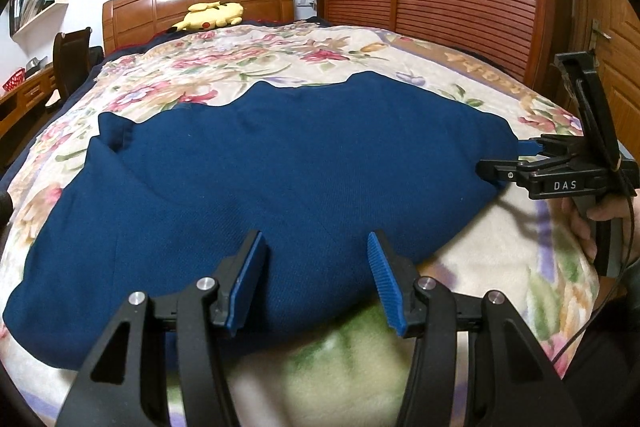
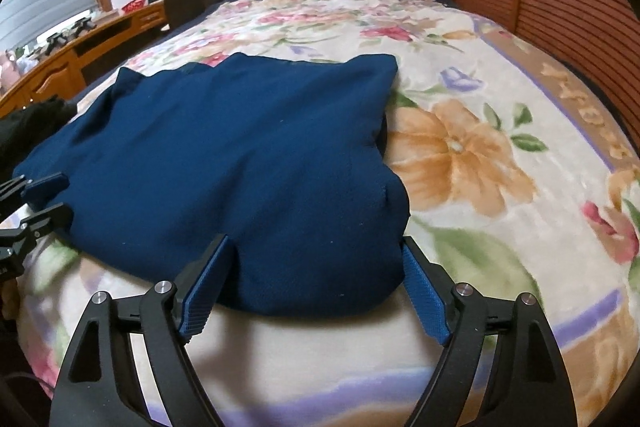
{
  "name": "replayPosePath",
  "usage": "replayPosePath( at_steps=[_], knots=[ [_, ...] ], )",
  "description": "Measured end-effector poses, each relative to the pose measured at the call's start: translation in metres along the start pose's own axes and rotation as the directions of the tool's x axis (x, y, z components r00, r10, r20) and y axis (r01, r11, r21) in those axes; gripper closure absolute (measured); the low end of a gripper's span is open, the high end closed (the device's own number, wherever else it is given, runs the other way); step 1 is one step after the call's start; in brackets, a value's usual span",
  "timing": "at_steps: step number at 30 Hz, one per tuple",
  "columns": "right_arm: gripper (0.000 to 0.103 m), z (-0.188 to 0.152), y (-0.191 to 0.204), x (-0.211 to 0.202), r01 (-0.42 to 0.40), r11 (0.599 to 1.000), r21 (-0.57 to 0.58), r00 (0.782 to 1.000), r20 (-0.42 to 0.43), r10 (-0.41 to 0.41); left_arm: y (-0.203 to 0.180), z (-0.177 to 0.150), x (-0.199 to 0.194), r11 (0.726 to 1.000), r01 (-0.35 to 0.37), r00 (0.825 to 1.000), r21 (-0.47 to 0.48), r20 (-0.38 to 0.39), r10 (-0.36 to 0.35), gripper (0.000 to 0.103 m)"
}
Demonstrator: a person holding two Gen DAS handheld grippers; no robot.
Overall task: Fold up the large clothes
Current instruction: 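Lower the right tool onto the folded navy jacket edge and close on it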
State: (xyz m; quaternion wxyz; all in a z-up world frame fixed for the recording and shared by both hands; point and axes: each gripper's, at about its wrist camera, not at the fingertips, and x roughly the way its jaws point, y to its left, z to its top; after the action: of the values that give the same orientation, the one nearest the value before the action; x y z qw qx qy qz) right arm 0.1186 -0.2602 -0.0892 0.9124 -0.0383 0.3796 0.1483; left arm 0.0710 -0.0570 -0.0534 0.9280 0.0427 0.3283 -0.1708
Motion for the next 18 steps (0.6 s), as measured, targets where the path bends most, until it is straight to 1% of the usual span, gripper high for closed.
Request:
replayPosePath(
  at_steps=[3, 5, 7, 10, 13, 15, 16, 18],
  knots=[
    [0.018, 0.002, 0.002, 0.007, -0.033, 0.999, 0.003, 0.999, -0.016, 0.033, -0.001, 0.000, 0.000, 1.000, -0.003, 1.000, 0.003, 0.001, 0.003, 0.050],
    [0.019, 0.003, 0.002, 0.012, -0.038, 0.999, 0.003, 0.999, -0.037, 0.039, -0.001, 0.000, 0.000, 1.000, -0.003, 1.000, 0.003, 0.000, 0.003, 0.050],
    [0.021, 0.003, 0.002, 0.013, -0.045, 0.999, 0.000, 0.998, -0.040, 0.045, -0.001, 0.000, 0.000, 1.000, -0.004, 1.000, 0.004, 0.000, 0.004, 0.050],
    [0.027, 0.003, 0.004, 0.013, -0.054, 0.999, -0.006, 0.998, -0.045, 0.053, -0.001, 0.000, -0.001, 1.000, -0.005, 1.000, 0.006, 0.000, 0.005, 0.050],
    [0.032, 0.003, 0.005, 0.012, -0.045, 0.999, -0.006, 0.998, -0.032, 0.045, -0.001, 0.000, 0.000, 1.000, -0.009, 1.000, 0.008, -0.001, 0.009, 0.050],
    [0.039, 0.004, 0.003, 0.013, -0.045, 0.999, 0.008, 0.999, -0.025, 0.045, -0.001, 0.000, -0.001, 1.000, -0.011, 1.000, 0.008, 0.003, 0.011, 0.050],
    [0.044, 0.004, 0.002, 0.012, -0.044, 0.999, 0.014, 0.999, -0.019, 0.044, -0.001, 0.000, -0.001, 1.000, -0.012, 1.000, 0.007, 0.005, 0.012, 0.050],
    [0.048, 0.004, 0.002, 0.010, -0.043, 0.999, 0.021, 0.999, -0.010, 0.043, -0.001, -0.001, -0.002, 1.000, -0.011, 1.000, 0.006, 0.005, 0.010, 0.050]
  ],
)
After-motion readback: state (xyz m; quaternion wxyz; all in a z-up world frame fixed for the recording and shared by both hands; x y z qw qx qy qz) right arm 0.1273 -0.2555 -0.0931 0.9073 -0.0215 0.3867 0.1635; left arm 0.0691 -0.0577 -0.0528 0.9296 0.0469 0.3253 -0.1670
